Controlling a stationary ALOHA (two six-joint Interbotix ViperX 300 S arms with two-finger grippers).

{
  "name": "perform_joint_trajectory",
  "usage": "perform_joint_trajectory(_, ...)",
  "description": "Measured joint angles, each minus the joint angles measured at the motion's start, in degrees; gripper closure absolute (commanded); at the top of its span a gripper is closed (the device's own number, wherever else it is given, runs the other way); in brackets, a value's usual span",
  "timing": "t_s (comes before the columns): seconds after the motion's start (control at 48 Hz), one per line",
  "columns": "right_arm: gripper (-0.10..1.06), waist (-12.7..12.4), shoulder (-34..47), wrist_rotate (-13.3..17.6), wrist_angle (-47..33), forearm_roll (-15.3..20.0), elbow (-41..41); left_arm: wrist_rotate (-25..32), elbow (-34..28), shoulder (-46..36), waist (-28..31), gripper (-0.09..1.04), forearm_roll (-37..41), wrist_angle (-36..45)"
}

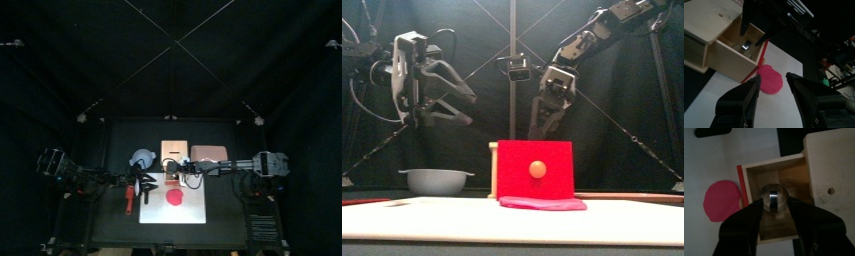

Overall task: Get the cutter from the drawer then cut the dough then place the extra dough in the bowl
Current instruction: Place the cutter on the board

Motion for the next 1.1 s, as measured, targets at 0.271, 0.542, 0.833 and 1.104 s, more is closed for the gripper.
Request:
perform_joint_trajectory(0.271, 0.06, 0.0, 0.7, 0.0, 0.3, -1.0, -0.8, 0.0, 0.1, 0.0, 0.0, 0.12, 0.0, 0.0)
perform_joint_trajectory(0.542, 0.06, -0.1, 1.7, 0.1, 1.7, -1.9, -1.2, -0.1, 0.1, 0.0, 0.0, 0.12, 0.0, 0.1)
perform_joint_trajectory(0.833, 0.13, -0.2, 3.1, 0.1, 2.1, -2.1, -1.5, -0.1, 0.2, -0.1, 0.1, 0.12, -0.4, 0.0)
perform_joint_trajectory(1.104, 0.31, 0.0, 3.7, 0.0, 2.5, -2.1, -1.7, 0.0, 0.3, 0.0, 0.0, 0.12, -0.6, 0.1)
